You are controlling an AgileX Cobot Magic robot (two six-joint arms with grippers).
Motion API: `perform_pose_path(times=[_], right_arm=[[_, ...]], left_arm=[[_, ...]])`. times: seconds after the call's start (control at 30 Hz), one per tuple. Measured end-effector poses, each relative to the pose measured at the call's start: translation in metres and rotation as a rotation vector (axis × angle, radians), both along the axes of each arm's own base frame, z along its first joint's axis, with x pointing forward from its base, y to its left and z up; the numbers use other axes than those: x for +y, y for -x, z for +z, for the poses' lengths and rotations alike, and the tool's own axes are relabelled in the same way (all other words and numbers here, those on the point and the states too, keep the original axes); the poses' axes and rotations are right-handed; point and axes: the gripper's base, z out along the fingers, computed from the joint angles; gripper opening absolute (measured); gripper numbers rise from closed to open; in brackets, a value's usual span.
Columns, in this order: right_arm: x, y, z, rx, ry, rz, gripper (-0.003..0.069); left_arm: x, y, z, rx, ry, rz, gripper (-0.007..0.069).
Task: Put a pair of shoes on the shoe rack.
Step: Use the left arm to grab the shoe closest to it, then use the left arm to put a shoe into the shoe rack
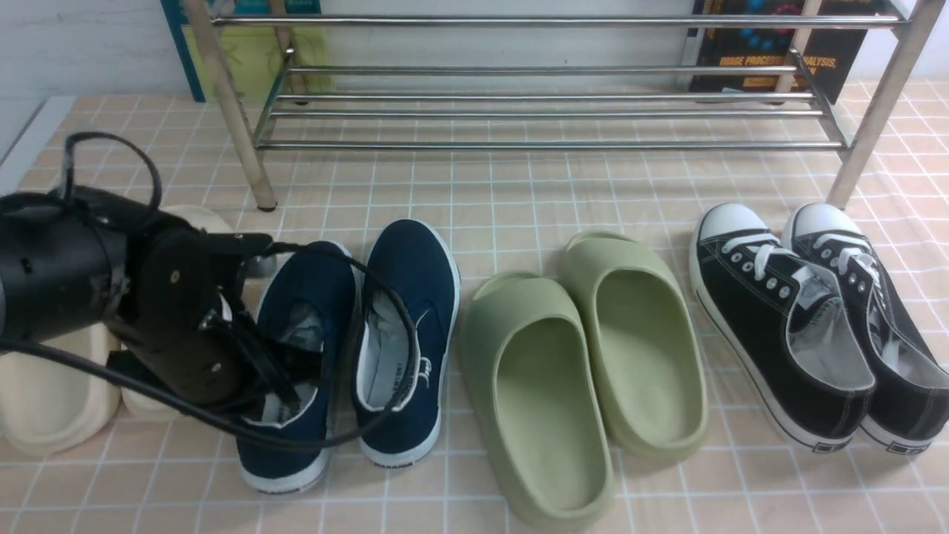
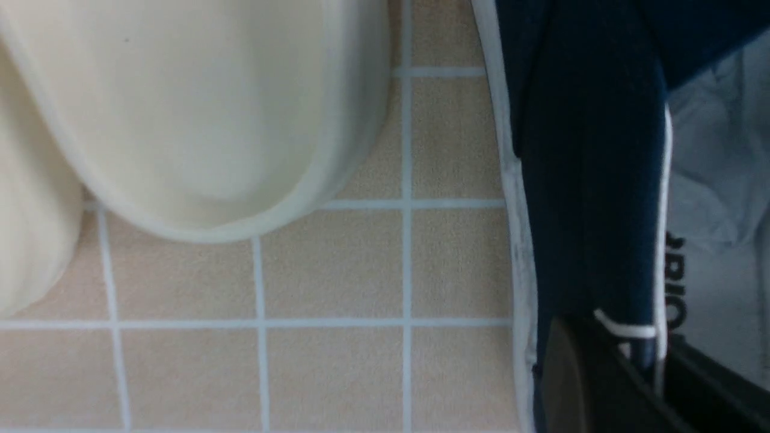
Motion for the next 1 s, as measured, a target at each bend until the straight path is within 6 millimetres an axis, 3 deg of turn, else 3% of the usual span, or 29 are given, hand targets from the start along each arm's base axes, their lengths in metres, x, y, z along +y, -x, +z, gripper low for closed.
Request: perform_pose_path(times=[0.03, 0.1, 0.13, 0.17, 0.2, 0.27, 0.33, 0.43, 0.6, 0.73, 0.77, 0.97, 1.0], right_arm=[[0.0, 0.0, 0.0, 0.0, 0.0, 0.0, 0.0237], [0.0, 0.0, 0.0, 0.0, 0.0, 0.0, 0.0237], [0.0, 0.0, 0.0, 0.0, 0.0, 0.0, 0.0237], [0.0, 0.0, 0.0, 0.0, 0.0, 0.0, 0.0237], [0.0, 0.0, 0.0, 0.0, 0.0, 0.0, 0.0237], [0.0, 0.0, 0.0, 0.0, 0.0, 0.0, 0.0237], [0.0, 0.0, 0.0, 0.0, 0.0, 0.0, 0.0237], [0.0, 0.0, 0.0, 0.0, 0.0, 0.0, 0.0237], [0.0, 0.0, 0.0, 0.0, 0.0, 0.0, 0.0237], [0.0, 0.0, 0.0, 0.0, 0.0, 0.0, 0.0237], [0.0, 0.0, 0.0, 0.0, 0.0, 0.0, 0.0237], [0.0, 0.0, 0.0, 0.0, 0.0, 0.0, 0.0237], [0.0, 0.0, 0.0, 0.0, 0.0, 0.0, 0.0237]], left_arm=[[0.0, -0.001, 0.004, -0.008, 0.002, -0.001, 0.0046], [0.001, 0.0, 0.043, -0.082, 0.01, -0.01, 0.0046], [0.002, 0.001, 0.044, -0.081, 0.009, -0.01, 0.0046], [0.001, -0.002, 0.068, -0.132, 0.017, -0.015, 0.0046], [0.001, -0.002, 0.074, -0.144, 0.022, -0.016, 0.0046], [-0.004, -0.013, 0.106, -0.238, 0.057, -0.024, 0.0046], [-0.008, -0.026, 0.121, -0.282, 0.072, -0.025, 0.0046], [-0.015, -0.048, 0.121, -0.273, 0.059, -0.024, 0.0046], [-0.031, -0.096, 0.09, -0.189, 0.018, -0.021, 0.0046], [-0.039, -0.134, 0.081, -0.204, 0.041, 0.0, 0.0046], [-0.039, -0.135, 0.083, -0.211, 0.046, 0.004, 0.0046], [-0.023, -0.195, 0.079, -0.31, 0.139, 0.099, 0.0046], [-0.022, -0.196, 0.079, -0.313, 0.139, 0.101, 0.0046]])
